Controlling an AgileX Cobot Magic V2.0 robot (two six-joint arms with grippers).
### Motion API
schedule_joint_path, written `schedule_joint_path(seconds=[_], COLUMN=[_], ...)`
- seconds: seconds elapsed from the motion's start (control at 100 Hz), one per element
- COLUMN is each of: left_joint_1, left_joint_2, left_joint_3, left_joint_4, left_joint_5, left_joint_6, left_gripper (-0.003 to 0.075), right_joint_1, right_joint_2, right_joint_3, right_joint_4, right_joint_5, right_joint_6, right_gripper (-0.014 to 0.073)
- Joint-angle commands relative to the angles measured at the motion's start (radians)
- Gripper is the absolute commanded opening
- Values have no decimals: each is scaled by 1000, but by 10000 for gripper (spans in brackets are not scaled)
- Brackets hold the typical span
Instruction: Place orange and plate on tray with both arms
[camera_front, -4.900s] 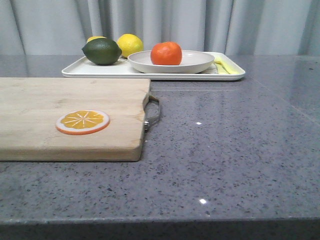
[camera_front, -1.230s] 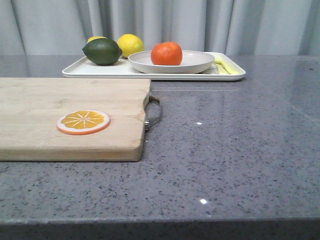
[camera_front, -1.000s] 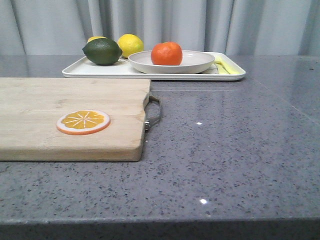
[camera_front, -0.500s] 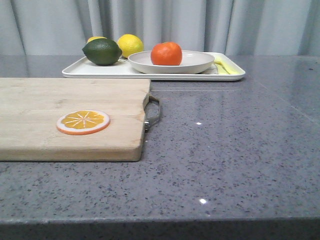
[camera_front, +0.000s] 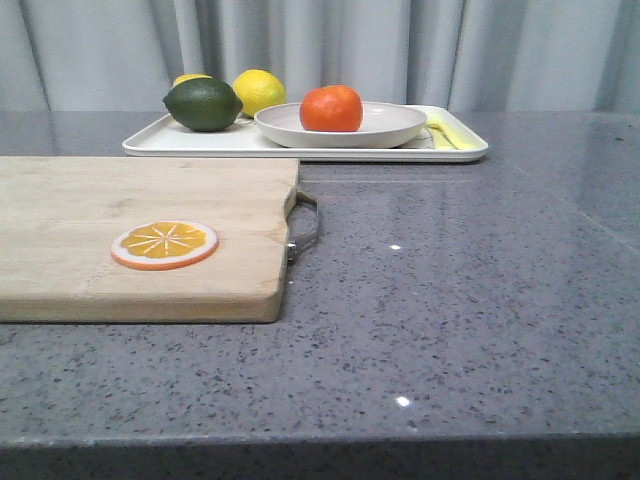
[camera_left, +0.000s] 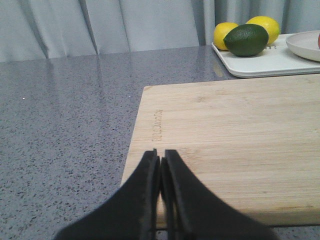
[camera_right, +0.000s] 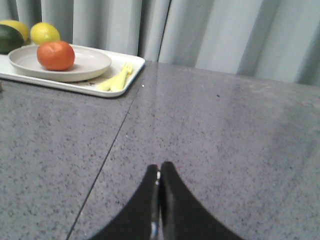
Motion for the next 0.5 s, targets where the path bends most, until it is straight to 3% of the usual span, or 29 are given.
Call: schedule_joint_path(seconds=[0.0,0.18,0.49], left_joint_1=[0,0,0], left_joint_2=[-31,-31,-31], left_joint_3=[8,8,8], left_joint_4=[-10,-10,-10], left_joint_5=[-72,-72,-72], left_joint_6=[-8,-8,-8], left_gripper=[-20,-20,-20], right_joint_1=[-6,-8,-8], right_joint_2=[-11,-12,-12], right_joint_3=[16,95,95], right_joint_4=[-30,-30,-30], right_joint_5=[-103,-180,-200], right_joint_6=[26,27,27], right_gripper=[-102,-102,-102])
